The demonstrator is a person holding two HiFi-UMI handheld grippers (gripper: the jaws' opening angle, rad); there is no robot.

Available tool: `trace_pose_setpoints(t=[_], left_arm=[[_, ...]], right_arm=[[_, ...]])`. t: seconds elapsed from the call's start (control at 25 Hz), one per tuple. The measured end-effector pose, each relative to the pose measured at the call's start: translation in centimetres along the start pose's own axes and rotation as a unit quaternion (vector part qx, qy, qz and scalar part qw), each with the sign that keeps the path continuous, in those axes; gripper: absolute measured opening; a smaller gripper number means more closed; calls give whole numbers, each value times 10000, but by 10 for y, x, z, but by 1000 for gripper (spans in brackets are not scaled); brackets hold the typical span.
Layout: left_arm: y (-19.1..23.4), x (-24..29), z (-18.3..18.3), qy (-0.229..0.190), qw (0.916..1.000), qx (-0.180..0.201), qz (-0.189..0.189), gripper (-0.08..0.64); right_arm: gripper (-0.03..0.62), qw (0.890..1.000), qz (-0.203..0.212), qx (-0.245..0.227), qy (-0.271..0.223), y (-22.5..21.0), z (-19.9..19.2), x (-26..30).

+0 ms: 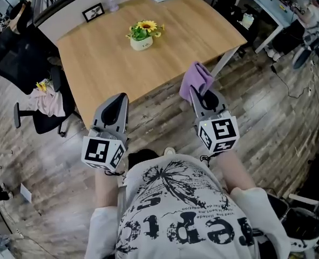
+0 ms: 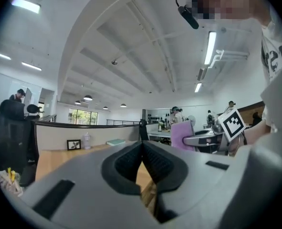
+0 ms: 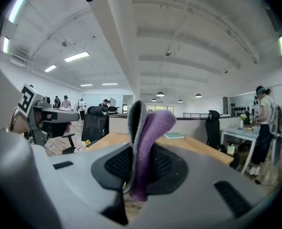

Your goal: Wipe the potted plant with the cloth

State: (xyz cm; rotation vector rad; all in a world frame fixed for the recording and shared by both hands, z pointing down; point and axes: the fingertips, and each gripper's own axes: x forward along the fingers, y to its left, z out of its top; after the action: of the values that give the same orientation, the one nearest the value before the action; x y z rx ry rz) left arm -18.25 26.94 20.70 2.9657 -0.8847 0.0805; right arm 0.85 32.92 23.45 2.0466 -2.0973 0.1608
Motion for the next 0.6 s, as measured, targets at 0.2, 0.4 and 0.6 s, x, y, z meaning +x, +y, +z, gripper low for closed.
trace_pose_setpoints(t=[0.2,0.4,0.6], left_arm=[[8,24,-23,361,9984,-227,359,3],[34,60,-33,482,9961,-349,646,3],[65,116,-50,544,9943,-522,750,3]], right_arm=[[69,9991,381,5,157,-23,-10,35],[71,9981,487,3,381,-47,-22,73],[71,9973,520,-54,524,-79,-27,130]])
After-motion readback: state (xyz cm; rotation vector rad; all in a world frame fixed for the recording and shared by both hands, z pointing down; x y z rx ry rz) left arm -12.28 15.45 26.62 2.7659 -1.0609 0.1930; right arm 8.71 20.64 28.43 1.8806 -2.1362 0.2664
